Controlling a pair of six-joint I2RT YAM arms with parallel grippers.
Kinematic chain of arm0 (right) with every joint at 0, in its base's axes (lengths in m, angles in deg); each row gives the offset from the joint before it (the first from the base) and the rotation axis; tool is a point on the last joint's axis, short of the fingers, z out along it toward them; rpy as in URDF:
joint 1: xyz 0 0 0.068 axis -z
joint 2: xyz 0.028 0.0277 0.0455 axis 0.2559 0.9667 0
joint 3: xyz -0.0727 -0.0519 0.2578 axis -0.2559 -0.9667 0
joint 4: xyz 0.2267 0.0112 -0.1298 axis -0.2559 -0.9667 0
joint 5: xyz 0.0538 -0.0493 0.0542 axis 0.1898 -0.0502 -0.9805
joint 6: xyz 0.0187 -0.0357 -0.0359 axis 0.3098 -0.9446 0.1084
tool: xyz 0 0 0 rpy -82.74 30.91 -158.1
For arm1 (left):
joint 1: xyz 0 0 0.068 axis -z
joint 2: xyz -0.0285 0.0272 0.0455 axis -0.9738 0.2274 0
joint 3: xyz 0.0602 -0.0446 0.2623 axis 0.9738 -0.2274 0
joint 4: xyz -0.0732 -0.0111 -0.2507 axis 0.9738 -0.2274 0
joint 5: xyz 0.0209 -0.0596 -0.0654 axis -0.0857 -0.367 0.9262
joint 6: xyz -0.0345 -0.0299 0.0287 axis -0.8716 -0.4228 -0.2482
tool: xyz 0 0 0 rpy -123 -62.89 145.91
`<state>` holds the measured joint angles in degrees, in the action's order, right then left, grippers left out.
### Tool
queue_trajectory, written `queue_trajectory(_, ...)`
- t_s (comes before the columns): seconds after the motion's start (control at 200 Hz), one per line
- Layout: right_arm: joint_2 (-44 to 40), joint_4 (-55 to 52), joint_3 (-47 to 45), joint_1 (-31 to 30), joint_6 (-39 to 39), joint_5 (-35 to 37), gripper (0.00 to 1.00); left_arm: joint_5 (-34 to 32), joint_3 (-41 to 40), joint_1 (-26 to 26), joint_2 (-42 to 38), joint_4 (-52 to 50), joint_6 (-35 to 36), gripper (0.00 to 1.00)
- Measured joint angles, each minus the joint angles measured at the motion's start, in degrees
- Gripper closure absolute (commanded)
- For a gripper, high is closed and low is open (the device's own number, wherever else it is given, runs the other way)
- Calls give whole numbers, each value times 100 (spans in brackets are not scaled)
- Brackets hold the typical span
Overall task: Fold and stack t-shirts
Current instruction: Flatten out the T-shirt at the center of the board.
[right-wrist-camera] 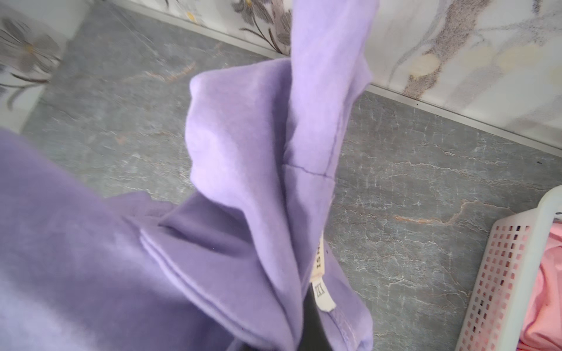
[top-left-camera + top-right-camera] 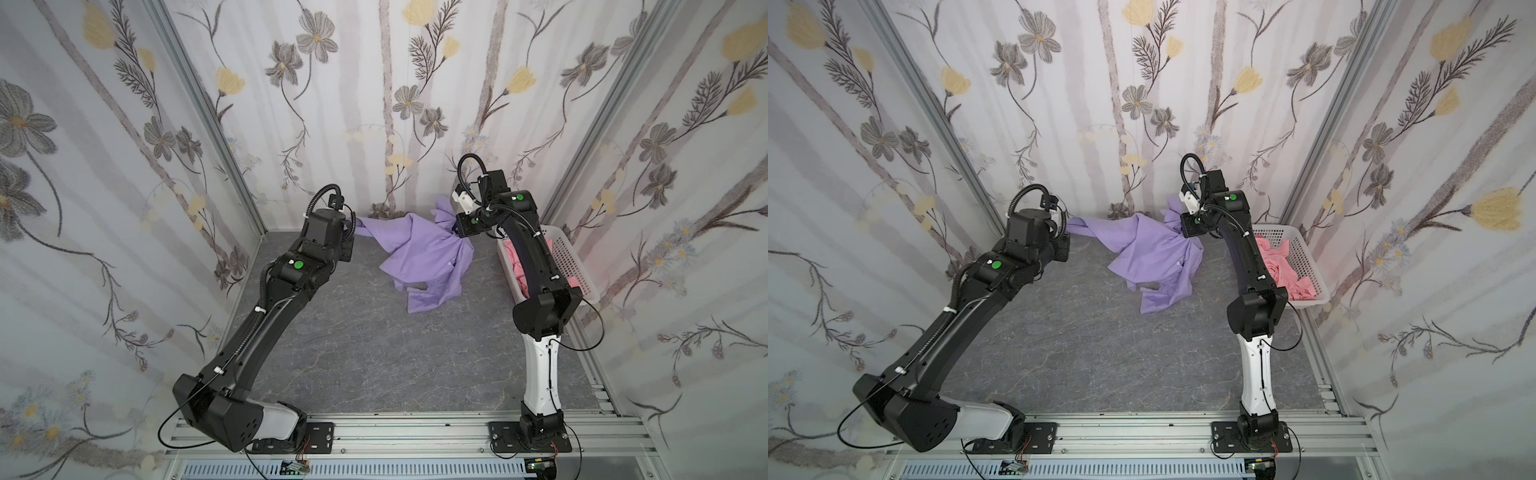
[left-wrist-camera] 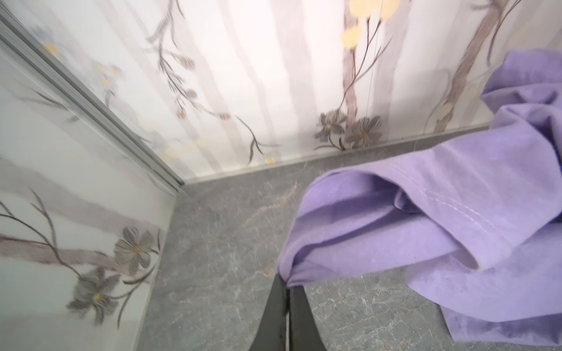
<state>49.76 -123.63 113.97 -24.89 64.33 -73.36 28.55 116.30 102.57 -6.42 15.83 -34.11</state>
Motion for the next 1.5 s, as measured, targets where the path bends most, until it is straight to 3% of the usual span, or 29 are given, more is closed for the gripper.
queue_trajectory(0.08, 85, 11, 0, 92, 94, -262, 84, 96, 173, -7, -136, -116, 131, 100)
queue_trajectory(0.125, 199, 9, 0, 122, 101, -273, 64, 144, 188, -4, -186, -210, 138, 100)
queue_trajectory(0.16, 297, 0, -4, 151, 107, -201, 44, 81, 186, -20, -238, -297, 133, 100)
queue_trajectory(0.225, 520, -48, -15, 219, 149, -50, 35, 59, 162, -37, -352, -350, 120, 100)
queue_trajectory(0.495, 570, -190, -417, 138, 278, 352, 33, -157, 131, -44, -669, -608, 74, 100)
queue_trajectory(0.699, -579, -72, -2623, -616, 66, 616, 34, -452, -61, -44, -671, -632, 186, 100)
queue_trajectory(0.794, -1165, 205, -3735, -673, 74, 570, 34, -520, -59, -44, -667, -632, 256, 100)
queue_trajectory(0.939, -1399, 612, -4503, -798, 153, 590, 36, -514, 46, -44, -570, -627, 289, 100)
queue_trajectory(1.104, -852, 896, -4315, -986, 210, 590, 37, -455, 57, -44, -514, -629, 289, 100)
queue_trajectory(1.499, 529, 1182, -2485, -1620, 595, 142, 36, -339, -116, -44, -511, -640, 146, 100)
